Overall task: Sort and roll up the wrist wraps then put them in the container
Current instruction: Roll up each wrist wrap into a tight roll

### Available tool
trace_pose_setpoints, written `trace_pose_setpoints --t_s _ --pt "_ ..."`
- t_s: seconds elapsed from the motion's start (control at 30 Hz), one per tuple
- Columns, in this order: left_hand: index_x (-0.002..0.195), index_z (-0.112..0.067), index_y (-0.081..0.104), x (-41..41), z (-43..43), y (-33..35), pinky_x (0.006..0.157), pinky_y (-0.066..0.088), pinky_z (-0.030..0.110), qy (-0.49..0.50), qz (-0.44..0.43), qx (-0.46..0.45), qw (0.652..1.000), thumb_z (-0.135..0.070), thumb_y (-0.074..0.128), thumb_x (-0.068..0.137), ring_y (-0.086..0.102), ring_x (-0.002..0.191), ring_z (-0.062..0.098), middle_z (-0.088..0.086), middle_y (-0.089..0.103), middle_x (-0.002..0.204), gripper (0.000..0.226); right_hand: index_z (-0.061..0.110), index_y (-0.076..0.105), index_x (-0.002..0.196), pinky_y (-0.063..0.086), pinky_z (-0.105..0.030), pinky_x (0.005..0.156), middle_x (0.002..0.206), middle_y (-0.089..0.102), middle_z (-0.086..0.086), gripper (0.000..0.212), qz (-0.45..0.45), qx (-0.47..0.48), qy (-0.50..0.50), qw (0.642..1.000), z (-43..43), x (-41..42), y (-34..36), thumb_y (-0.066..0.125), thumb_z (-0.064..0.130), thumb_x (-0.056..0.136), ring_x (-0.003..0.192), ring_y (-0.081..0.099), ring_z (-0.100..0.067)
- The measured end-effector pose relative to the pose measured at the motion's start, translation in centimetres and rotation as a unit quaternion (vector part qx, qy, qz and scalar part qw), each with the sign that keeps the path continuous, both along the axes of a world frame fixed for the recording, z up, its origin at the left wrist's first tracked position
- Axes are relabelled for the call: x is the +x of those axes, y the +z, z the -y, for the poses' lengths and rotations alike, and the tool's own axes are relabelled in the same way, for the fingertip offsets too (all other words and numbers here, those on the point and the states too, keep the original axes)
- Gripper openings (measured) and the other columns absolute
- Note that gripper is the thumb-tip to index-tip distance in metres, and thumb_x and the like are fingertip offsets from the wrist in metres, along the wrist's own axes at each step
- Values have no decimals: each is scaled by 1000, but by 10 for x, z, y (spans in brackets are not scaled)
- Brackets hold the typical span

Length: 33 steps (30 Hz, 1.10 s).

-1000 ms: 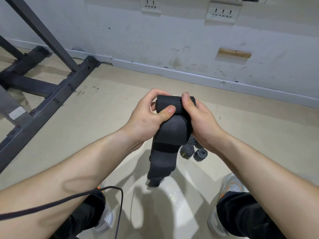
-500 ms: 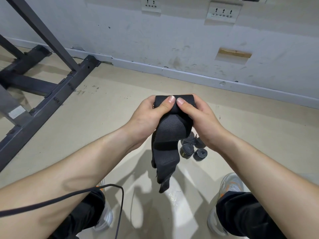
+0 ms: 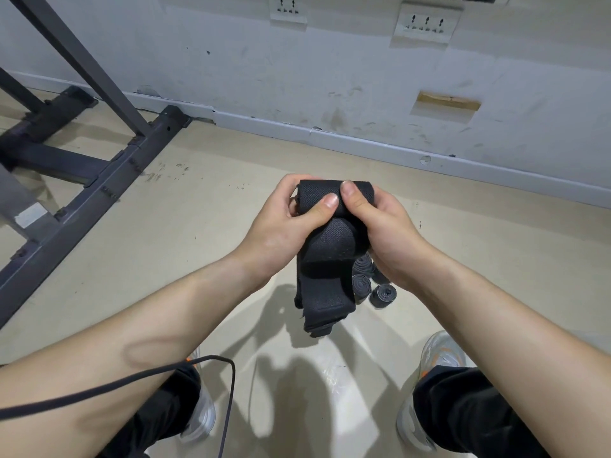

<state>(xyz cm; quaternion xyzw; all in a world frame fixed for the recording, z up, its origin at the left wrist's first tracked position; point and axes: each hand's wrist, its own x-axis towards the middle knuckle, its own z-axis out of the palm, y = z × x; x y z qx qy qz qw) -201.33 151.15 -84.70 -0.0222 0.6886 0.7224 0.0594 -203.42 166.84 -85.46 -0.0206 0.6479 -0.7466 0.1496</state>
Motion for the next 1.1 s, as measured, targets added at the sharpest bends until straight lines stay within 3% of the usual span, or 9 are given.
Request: trace_pose_setpoints --t_s 0.07,0.13,0.4,0.5,0.63,0.73,0.87,0.97,1.1 --pt "126 -8 59 -1 -1 2 79 55 28 -2 37 -2 999 -44 62 98 74 96 13 4 75 107 46 -1 61 123 53 -58 99 117 72 -24 55 2 -1 -2 1000 -1 0 -2 65 42 90 106 72 -36" --pt "122 -8 65 -2 -2 3 85 58 34 -27 42 -28 998 -51 57 98 74 102 19 8 76 112 50 -1 60 124 54 -58 100 118 72 -23 55 11 -7 -8 1000 -1 0 -4 68 40 88 109 71 -37" --pt "116 -9 57 -2 0 -1 77 56 27 -6 6 19 1000 -19 61 101 71 93 13 1 73 100 18 7 65 127 48 -54 109 122 74 -13 55 51 -17 24 998 1 0 -4 62 52 95 116 70 -30" --pt "118 -12 55 -1 -1 -5 80 55 29 -13 -7 4 1000 -24 70 93 69 98 15 4 70 105 32 10 69 118 51 -55 105 116 76 -13 47 33 3 20 999 2 2 -3 50 50 103 111 72 -32" --pt "124 -20 54 -3 3 -6 72 55 27 -22 9 -11 1000 -16 72 95 65 92 14 3 68 100 35 6 57 126 50 -66 100 120 72 -19 54 20 9 -5 1000 2 1 -4 63 48 92 111 70 -39" --pt "131 -19 54 -3 5 0 72 60 33 -26 66 15 997 -17 68 97 71 89 18 7 72 102 37 8 54 121 54 -56 100 114 72 -16 30 21 -11 -10 1000 -2 1 -6 59 31 103 103 72 -30" --pt "118 -8 69 -4 2 7 71 59 29 -37 114 13 993 -45 60 98 74 87 14 3 77 101 42 11 53 116 57 -45 88 95 71 -6 14 4 -16 -1 1000 -1 1 -8 55 19 105 90 70 -22" --pt "122 -3 66 -6 3 5 68 59 28 -16 89 -5 996 -37 62 99 74 84 15 6 76 99 42 14 54 119 55 -53 92 94 72 -8 23 7 -22 3 1000 1 3 -6 63 24 101 91 69 -26" --pt "119 -2 63 -6 6 6 74 62 31 0 66 11 998 -24 65 98 74 84 16 4 76 94 30 15 57 127 53 -52 104 117 75 -6 46 35 -4 8 999 2 4 -4 66 43 91 108 72 -21"
